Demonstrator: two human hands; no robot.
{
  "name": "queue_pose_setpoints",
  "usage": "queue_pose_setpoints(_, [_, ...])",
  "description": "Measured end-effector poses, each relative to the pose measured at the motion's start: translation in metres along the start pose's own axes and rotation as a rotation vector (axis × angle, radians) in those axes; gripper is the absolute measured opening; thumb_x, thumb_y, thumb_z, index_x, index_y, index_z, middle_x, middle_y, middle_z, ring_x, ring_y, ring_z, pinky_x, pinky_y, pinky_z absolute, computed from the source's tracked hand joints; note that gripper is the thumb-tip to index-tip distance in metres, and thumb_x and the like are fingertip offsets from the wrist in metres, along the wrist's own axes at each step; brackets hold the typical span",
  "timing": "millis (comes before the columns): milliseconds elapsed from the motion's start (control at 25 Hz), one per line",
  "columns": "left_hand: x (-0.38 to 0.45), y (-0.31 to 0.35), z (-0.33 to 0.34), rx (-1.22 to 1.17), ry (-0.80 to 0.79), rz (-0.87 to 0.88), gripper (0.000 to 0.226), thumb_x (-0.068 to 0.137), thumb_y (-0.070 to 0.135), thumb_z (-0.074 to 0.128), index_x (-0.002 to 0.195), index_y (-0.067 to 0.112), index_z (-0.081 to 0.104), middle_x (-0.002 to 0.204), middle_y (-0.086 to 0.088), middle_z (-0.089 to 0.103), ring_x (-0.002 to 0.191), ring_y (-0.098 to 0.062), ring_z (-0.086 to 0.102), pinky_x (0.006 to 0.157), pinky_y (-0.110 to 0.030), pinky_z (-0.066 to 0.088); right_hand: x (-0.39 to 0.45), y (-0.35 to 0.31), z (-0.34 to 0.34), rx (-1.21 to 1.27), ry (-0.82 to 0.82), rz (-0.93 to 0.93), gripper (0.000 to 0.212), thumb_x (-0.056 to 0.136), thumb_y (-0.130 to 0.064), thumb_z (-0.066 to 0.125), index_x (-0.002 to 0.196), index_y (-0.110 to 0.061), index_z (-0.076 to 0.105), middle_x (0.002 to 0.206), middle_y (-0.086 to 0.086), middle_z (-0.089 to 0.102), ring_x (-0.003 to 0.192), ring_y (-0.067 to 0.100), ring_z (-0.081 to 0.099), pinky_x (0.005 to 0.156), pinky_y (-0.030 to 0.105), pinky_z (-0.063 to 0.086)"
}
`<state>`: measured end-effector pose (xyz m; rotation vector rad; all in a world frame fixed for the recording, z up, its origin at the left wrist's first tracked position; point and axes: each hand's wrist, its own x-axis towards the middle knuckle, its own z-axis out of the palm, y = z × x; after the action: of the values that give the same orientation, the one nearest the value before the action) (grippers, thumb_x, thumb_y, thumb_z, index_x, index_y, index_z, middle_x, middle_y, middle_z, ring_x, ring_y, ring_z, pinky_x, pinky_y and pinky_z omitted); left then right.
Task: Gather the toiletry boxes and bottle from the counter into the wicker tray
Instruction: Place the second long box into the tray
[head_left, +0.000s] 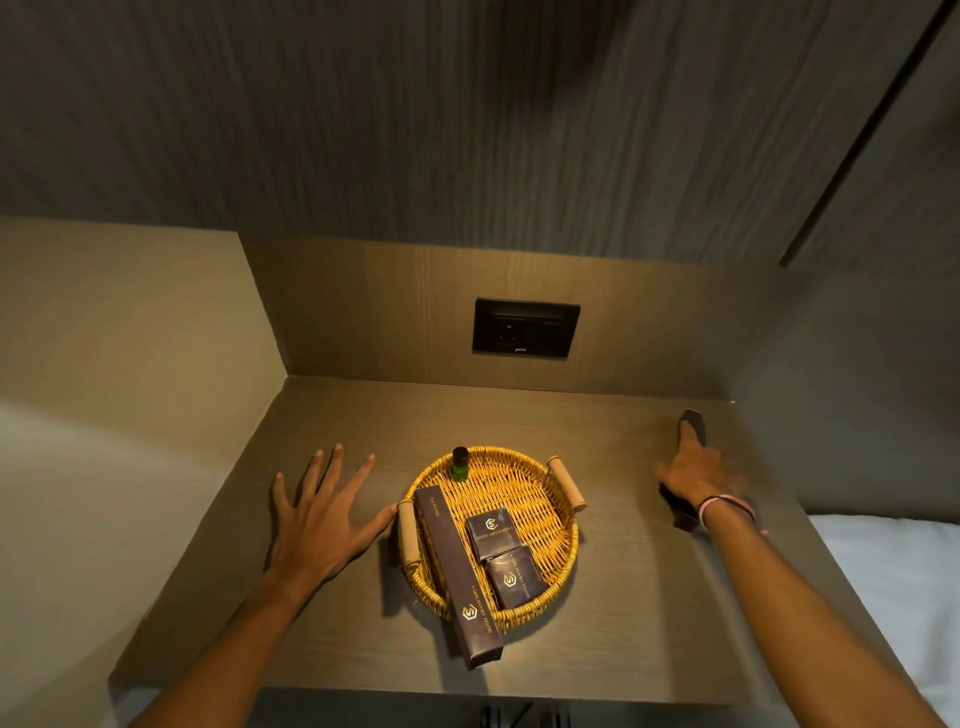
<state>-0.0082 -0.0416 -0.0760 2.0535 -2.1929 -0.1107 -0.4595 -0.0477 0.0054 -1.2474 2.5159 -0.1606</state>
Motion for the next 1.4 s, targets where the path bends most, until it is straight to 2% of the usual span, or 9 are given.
queue_pose_setpoints(80, [-0.002, 0.0, -0.001, 0.003, -0.001, -0.002, 0.092, 0.071, 0.091, 0.006, 0.151, 0.046, 0.008, 0.166, -0.005, 0.01, 0.153, -0.026, 0.006, 0.116, -0.067, 0.006, -0.003, -0.007, -0.003, 0.051, 0.071, -0.055, 0.062, 0.085, -0.021, 0.059, 0.143, -0.025, 0.038, 0.116, 0.024, 0.062, 0.107, 0.044, 0.061, 0.092, 0.051, 0.052])
queue_pose_setpoints(240, [-0.003, 0.001, -0.003, -0.013, 0.009, -0.002, 0.091, 0.071, 0.091, 0.005, 0.151, 0.045, 0.011, 0.166, -0.005, 0.011, 0.153, -0.025, 0.007, 0.116, -0.066, 0.007, -0.024, -0.043, -0.024, 0.19, 0.158, -0.244, 0.052, 0.083, -0.024, 0.065, 0.133, -0.027, 0.05, 0.112, 0.02, 0.066, 0.101, 0.042, 0.064, 0.079, 0.041, 0.051])
queue_pose_setpoints(400, [-0.002, 0.001, -0.004, -0.023, -0.003, -0.003, 0.092, 0.071, 0.091, 0.006, 0.151, 0.045, 0.011, 0.166, -0.005, 0.01, 0.153, -0.025, 0.007, 0.116, -0.066, 0.005, -0.059, -0.096, -0.052, 0.363, 0.048, -0.564, 0.059, 0.075, -0.024, 0.076, 0.129, -0.029, 0.052, 0.085, 0.001, 0.069, 0.085, 0.025, 0.068, 0.074, 0.04, 0.056])
queue_pose_setpoints(480, [-0.003, 0.001, -0.005, -0.029, 0.007, -0.004, 0.091, 0.072, 0.09, 0.008, 0.151, 0.045, 0.013, 0.166, -0.005, 0.011, 0.152, -0.025, 0.009, 0.116, -0.066, 0.006, -0.079, -0.118, -0.052, 0.333, -0.064, -0.698, 0.07, 0.073, -0.021, 0.081, 0.133, -0.029, 0.046, 0.087, -0.001, 0.069, 0.076, 0.018, 0.07, 0.07, 0.04, 0.06])
queue_pose_setpoints(600, [-0.003, 0.001, -0.005, -0.029, 0.014, -0.009, 0.091, 0.072, 0.091, 0.007, 0.151, 0.045, 0.016, 0.166, -0.004, 0.013, 0.152, -0.025, 0.01, 0.116, -0.066, 0.008, -0.099, -0.138, -0.028, 0.094, -0.072, -0.789, 0.077, 0.076, -0.022, 0.08, 0.138, -0.027, 0.036, 0.106, 0.011, 0.065, 0.091, 0.028, 0.069, 0.075, 0.045, 0.06])
queue_pose_setpoints(720, [-0.004, 0.002, -0.006, -0.031, 0.024, -0.013, 0.091, 0.072, 0.09, 0.006, 0.151, 0.045, 0.017, 0.165, -0.004, 0.015, 0.152, -0.024, 0.011, 0.117, -0.065, 0.008, -0.108, -0.142, -0.005, 0.005, -0.041, -0.824, 0.066, 0.082, -0.023, 0.077, 0.133, -0.019, 0.036, 0.115, 0.017, 0.064, 0.104, 0.037, 0.065, 0.078, 0.044, 0.057])
queue_pose_setpoints(880, [-0.004, 0.002, -0.007, -0.03, 0.013, -0.015, 0.091, 0.072, 0.09, 0.007, 0.151, 0.045, 0.016, 0.166, -0.004, 0.013, 0.152, -0.024, 0.009, 0.117, -0.065, 0.007, -0.111, -0.141, 0.009, -0.011, -0.038, -0.818, 0.051, 0.087, -0.017, 0.071, 0.125, -0.015, 0.037, 0.111, 0.016, 0.064, 0.102, 0.036, 0.065, 0.077, 0.042, 0.057])
queue_pose_setpoints(1200, [-0.005, 0.005, -0.008, -0.025, 0.01, -0.013, 0.09, 0.073, 0.089, 0.008, 0.151, 0.045, 0.016, 0.166, -0.004, 0.013, 0.152, -0.023, 0.008, 0.117, -0.065, 0.008, -0.117, -0.138, -0.006, 0.017, -0.078, -0.785, 0.053, 0.085, -0.02, 0.074, 0.126, -0.017, 0.04, 0.115, 0.015, 0.062, 0.106, 0.034, 0.063, 0.084, 0.047, 0.058])
queue_pose_setpoints(1400, [-0.004, 0.004, -0.007, -0.032, 0.021, -0.011, 0.089, 0.073, 0.089, 0.008, 0.151, 0.045, 0.018, 0.165, -0.005, 0.015, 0.152, -0.023, 0.01, 0.117, -0.066, 0.008, -0.123, -0.135, -0.024, -0.142, -0.184, -0.73, 0.041, 0.085, -0.022, 0.074, 0.119, -0.014, 0.053, 0.115, 0.013, 0.057, 0.104, 0.031, 0.06, 0.089, 0.047, 0.056])
